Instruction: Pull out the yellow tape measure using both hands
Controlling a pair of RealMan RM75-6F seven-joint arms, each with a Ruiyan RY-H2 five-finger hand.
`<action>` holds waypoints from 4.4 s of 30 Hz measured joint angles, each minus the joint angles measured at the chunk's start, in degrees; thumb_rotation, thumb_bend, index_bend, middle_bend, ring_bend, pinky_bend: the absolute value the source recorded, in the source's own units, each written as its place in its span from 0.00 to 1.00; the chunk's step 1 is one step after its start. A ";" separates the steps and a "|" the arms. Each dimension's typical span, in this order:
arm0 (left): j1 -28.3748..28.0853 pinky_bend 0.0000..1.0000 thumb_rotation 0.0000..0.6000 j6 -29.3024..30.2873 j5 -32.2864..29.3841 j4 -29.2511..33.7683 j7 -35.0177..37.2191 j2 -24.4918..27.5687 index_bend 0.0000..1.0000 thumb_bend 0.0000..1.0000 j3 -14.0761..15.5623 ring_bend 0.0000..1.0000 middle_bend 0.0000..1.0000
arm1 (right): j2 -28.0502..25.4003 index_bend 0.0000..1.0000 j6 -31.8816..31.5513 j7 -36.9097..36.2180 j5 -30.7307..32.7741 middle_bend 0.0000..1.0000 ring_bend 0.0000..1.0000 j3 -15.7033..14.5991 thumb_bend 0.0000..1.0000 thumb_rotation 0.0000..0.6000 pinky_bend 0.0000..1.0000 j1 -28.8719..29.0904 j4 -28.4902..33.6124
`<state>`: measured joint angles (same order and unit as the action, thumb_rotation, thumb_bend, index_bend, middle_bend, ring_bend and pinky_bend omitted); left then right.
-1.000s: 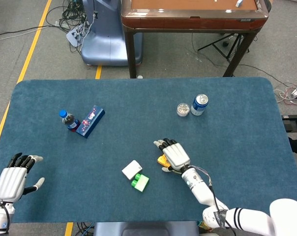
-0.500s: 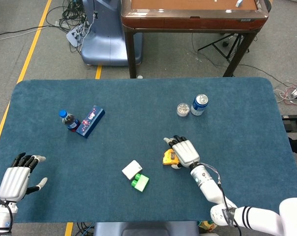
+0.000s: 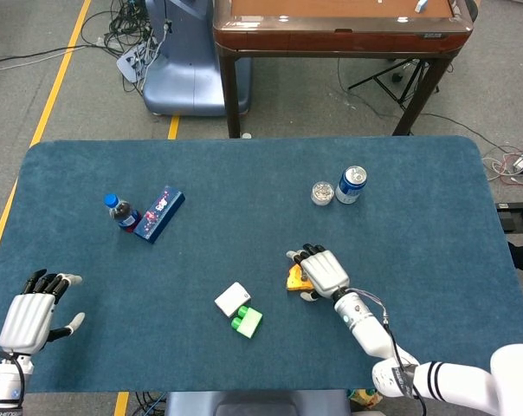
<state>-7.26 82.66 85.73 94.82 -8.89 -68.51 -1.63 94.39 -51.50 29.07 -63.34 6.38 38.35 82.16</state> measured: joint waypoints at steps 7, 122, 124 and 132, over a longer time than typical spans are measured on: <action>-0.29 0.09 1.00 -0.36 -0.06 -0.03 0.25 -0.14 0.29 0.21 -0.08 0.21 0.29 | -0.22 0.26 -0.17 0.03 0.54 0.31 0.18 -0.41 0.31 1.00 0.21 0.21 0.06; -29.87 0.00 1.00 -25.21 -30.80 -3.88 10.82 -20.44 0.00 0.21 -16.10 0.00 0.00 | 19.97 0.65 -9.65 9.98 23.20 0.64 0.48 17.25 0.72 1.00 0.21 24.29 -5.64; -29.81 0.00 1.00 -25.12 -30.87 -3.93 10.79 -20.38 0.00 0.21 -16.06 0.00 0.00 | 19.88 0.65 -9.66 10.01 23.25 0.64 0.48 17.22 0.72 1.00 0.21 24.24 -5.57; -29.58 0.00 1.00 -24.84 -31.63 -4.53 10.87 -20.26 0.00 0.21 -16.22 0.00 0.00 | 19.21 0.65 -9.69 10.01 23.15 0.64 0.49 16.90 0.72 1.00 0.21 23.88 -4.69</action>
<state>-36.84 57.82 54.10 90.29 1.98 -88.77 -17.84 113.60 -61.19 39.08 -40.19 23.28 62.23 77.47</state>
